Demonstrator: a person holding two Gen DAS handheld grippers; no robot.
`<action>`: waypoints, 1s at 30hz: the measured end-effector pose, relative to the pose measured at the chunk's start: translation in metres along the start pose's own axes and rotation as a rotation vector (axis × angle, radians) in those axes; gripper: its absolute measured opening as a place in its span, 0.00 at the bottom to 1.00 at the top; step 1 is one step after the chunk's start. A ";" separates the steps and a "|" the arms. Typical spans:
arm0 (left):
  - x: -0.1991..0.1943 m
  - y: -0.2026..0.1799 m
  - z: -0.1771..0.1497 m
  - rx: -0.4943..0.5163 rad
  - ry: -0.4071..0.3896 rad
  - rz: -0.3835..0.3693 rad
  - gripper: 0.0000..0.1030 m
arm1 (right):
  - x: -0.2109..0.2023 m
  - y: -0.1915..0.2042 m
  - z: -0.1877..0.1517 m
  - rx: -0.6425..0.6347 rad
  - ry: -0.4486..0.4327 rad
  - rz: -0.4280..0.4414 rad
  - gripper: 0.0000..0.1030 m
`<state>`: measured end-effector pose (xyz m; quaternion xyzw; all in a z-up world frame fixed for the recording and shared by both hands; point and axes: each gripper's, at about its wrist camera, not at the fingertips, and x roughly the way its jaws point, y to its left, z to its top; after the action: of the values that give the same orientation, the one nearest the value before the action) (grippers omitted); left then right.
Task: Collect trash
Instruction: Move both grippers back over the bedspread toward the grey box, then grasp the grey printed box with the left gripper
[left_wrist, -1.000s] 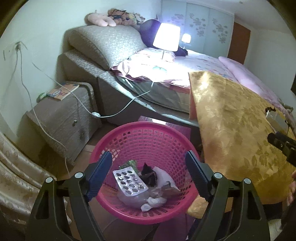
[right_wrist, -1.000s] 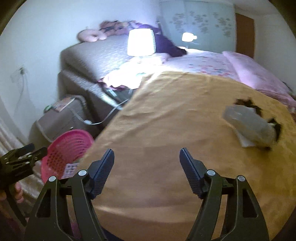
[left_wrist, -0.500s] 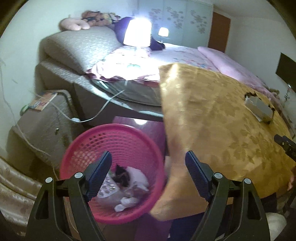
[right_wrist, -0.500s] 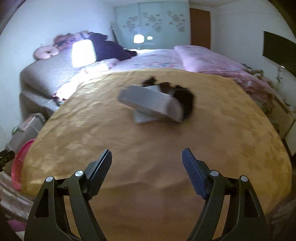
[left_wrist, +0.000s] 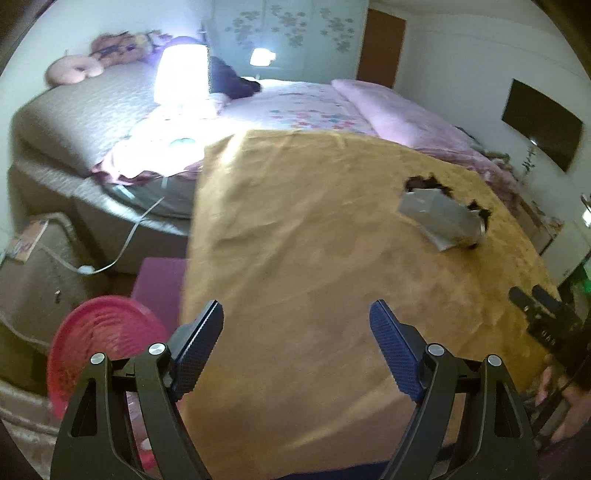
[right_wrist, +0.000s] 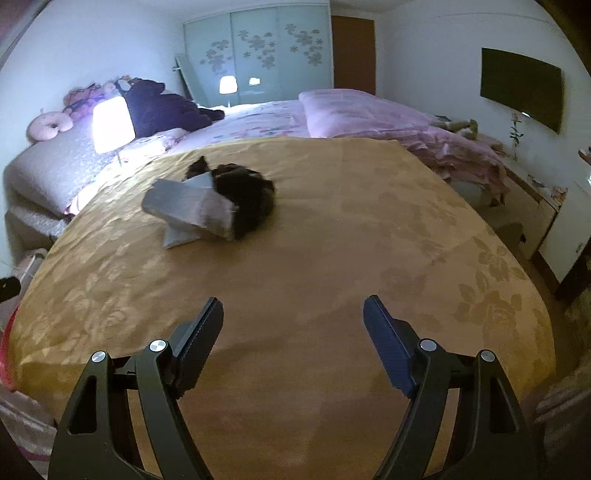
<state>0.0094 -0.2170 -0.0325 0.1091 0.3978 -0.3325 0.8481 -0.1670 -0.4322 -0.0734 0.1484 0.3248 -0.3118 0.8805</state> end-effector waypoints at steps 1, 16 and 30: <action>0.004 -0.008 0.003 0.003 0.008 -0.013 0.76 | 0.001 -0.003 -0.001 0.003 0.001 -0.006 0.73; 0.058 -0.094 0.075 -0.046 0.092 -0.120 0.76 | 0.014 -0.020 -0.007 0.028 0.004 -0.009 0.75; 0.122 -0.133 0.103 -0.096 0.224 -0.130 0.76 | 0.012 -0.023 -0.007 0.035 -0.005 0.002 0.78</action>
<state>0.0409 -0.4221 -0.0451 0.0788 0.5118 -0.3532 0.7792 -0.1780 -0.4516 -0.0879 0.1633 0.3170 -0.3169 0.8789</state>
